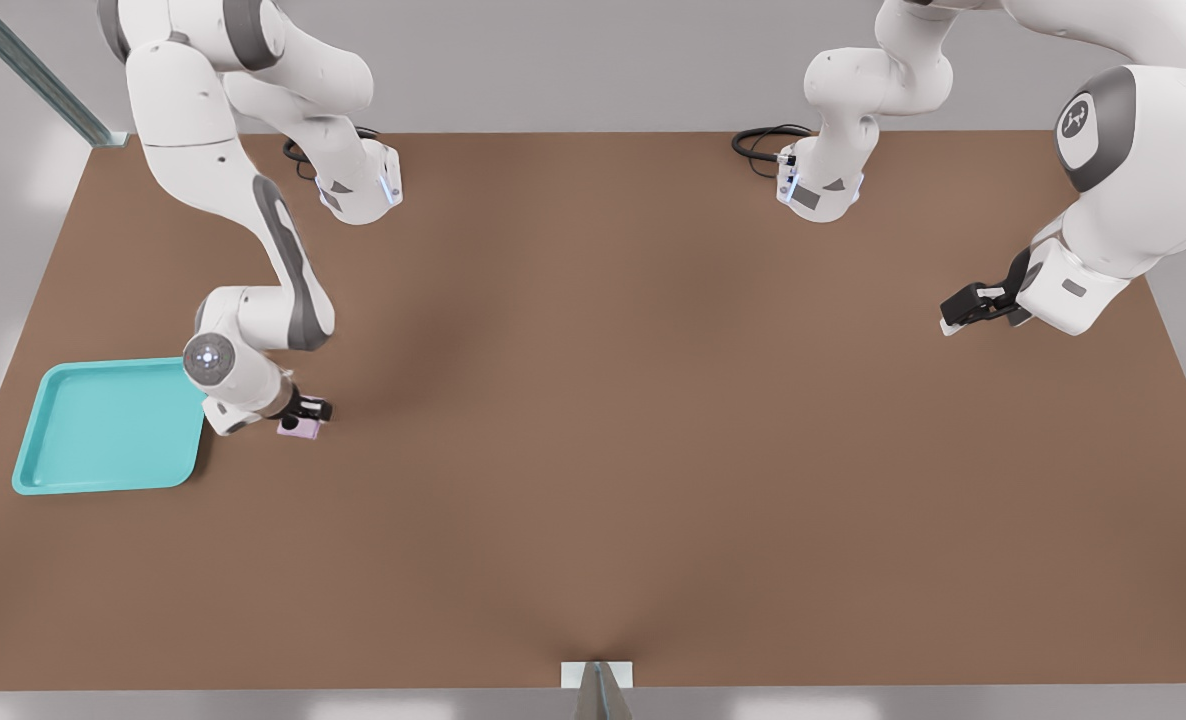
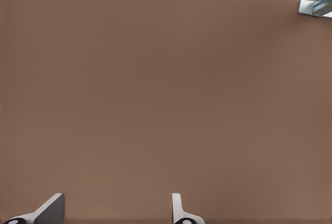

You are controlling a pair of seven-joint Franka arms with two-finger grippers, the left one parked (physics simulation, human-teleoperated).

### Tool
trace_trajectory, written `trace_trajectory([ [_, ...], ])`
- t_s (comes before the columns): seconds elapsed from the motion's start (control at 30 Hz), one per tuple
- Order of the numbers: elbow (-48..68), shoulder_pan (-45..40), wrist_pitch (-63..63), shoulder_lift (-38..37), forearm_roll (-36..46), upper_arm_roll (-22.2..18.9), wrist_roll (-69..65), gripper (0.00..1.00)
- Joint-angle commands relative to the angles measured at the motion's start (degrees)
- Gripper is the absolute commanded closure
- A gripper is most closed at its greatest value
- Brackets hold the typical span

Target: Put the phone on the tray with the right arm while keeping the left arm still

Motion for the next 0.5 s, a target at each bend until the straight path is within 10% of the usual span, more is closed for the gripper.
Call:
trace_trajectory([
  [0.0,0.33,-0.76,-0.35,-0.30,0.07,-2.58,-18.81,0.19],
  [0.17,5.77,-4.10,-0.17,2.43,0.33,-9.79,-33.57,0.19],
  [0.47,11.84,-14.56,-0.70,8.41,4.29,-9.26,-48.70,0.00],
])
